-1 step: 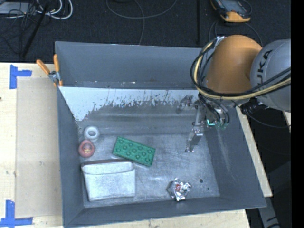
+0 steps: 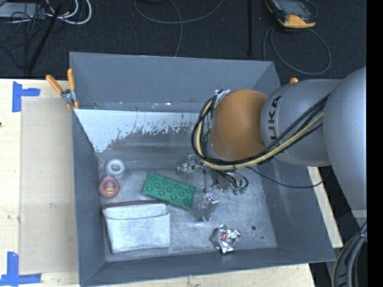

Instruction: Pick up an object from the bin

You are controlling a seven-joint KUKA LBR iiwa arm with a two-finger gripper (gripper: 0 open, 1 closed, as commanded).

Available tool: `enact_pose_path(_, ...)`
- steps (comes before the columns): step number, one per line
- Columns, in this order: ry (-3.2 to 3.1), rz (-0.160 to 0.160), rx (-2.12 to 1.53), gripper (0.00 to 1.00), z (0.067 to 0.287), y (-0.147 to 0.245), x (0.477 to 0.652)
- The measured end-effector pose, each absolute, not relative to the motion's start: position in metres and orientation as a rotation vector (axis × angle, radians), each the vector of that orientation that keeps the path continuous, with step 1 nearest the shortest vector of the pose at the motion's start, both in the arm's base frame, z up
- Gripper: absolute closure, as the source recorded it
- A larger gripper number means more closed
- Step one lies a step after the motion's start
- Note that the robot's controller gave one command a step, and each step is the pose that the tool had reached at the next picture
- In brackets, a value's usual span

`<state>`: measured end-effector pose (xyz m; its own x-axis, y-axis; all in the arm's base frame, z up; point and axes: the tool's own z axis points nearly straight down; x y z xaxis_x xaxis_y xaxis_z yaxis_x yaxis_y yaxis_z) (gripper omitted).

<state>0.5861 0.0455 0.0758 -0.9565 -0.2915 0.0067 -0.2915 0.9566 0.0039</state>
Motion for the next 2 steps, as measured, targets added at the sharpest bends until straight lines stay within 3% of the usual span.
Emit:
enact_pose_path(1,-3.144,-0.001,0.216,0.00,0.0730,0.0815,0.5654)
enact_pose_path(2,-3.157,-0.002,0.219,1.00,0.0769,0.0820,0.5691)
